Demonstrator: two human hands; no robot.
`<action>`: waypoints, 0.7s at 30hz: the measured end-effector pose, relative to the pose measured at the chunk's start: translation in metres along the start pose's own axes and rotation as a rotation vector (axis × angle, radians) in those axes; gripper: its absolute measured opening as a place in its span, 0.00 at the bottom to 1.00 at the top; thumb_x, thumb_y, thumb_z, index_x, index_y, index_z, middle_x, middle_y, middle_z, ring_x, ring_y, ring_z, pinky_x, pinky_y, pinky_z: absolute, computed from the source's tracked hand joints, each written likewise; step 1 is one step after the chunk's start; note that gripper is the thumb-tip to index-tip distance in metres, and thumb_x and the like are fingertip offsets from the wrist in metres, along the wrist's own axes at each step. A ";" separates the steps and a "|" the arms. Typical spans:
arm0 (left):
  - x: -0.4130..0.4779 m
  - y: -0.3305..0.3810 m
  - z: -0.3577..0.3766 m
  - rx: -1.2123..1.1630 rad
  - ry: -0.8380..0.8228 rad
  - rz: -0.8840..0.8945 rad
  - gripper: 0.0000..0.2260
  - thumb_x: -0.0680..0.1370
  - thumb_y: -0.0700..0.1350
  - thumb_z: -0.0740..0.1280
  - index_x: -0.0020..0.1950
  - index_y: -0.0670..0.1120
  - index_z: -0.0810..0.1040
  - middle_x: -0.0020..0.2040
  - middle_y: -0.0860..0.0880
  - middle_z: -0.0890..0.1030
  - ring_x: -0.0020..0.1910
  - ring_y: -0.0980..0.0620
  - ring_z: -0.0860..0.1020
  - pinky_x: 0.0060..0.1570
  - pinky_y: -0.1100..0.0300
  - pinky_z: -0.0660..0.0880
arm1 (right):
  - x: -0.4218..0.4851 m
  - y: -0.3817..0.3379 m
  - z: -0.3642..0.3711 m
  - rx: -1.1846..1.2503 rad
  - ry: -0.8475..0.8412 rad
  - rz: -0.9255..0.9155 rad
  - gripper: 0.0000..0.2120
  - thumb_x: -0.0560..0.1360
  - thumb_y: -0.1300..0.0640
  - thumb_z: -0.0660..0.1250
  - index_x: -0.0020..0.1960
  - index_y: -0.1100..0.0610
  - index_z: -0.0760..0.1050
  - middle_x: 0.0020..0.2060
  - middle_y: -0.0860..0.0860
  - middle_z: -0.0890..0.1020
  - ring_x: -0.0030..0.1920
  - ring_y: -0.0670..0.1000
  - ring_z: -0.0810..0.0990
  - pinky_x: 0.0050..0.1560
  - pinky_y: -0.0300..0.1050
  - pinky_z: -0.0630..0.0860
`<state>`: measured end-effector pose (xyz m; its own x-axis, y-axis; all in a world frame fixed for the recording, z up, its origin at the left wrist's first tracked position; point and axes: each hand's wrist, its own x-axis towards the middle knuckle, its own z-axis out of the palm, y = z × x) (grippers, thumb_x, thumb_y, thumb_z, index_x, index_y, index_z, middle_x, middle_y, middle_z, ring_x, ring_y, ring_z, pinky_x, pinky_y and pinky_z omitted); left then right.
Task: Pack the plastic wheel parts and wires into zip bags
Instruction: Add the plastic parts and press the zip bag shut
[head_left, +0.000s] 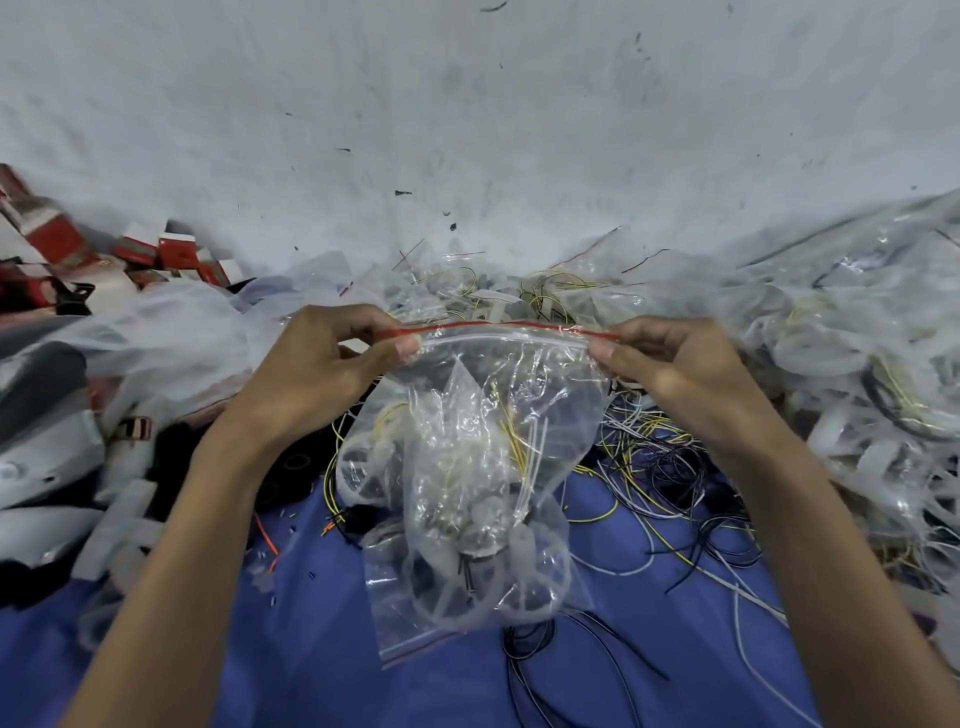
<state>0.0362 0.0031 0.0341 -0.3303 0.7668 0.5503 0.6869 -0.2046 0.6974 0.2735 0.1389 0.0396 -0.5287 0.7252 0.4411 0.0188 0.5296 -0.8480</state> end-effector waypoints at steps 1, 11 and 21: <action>0.000 -0.001 0.000 0.004 0.010 0.011 0.04 0.74 0.46 0.70 0.39 0.51 0.81 0.38 0.46 0.83 0.41 0.50 0.81 0.46 0.53 0.76 | 0.000 0.000 0.000 -0.014 -0.011 0.001 0.06 0.71 0.60 0.71 0.37 0.53 0.81 0.31 0.45 0.83 0.34 0.40 0.78 0.35 0.28 0.72; -0.004 0.014 -0.008 -0.045 0.009 0.126 0.05 0.72 0.45 0.69 0.37 0.52 0.79 0.33 0.57 0.80 0.31 0.63 0.76 0.36 0.74 0.70 | -0.006 -0.013 -0.005 0.031 0.030 -0.055 0.03 0.68 0.53 0.74 0.37 0.52 0.82 0.34 0.53 0.83 0.36 0.47 0.78 0.35 0.41 0.73; -0.004 0.020 0.012 -0.177 -0.105 0.066 0.08 0.70 0.53 0.70 0.39 0.50 0.83 0.36 0.53 0.84 0.36 0.61 0.81 0.39 0.68 0.76 | -0.008 -0.016 0.002 0.069 -0.098 -0.091 0.05 0.71 0.62 0.70 0.40 0.53 0.82 0.33 0.45 0.84 0.36 0.40 0.79 0.39 0.30 0.74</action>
<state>0.0593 0.0035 0.0401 -0.2127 0.8054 0.5533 0.5770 -0.3534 0.7363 0.2753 0.1234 0.0493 -0.6058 0.6274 0.4893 -0.0895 0.5573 -0.8255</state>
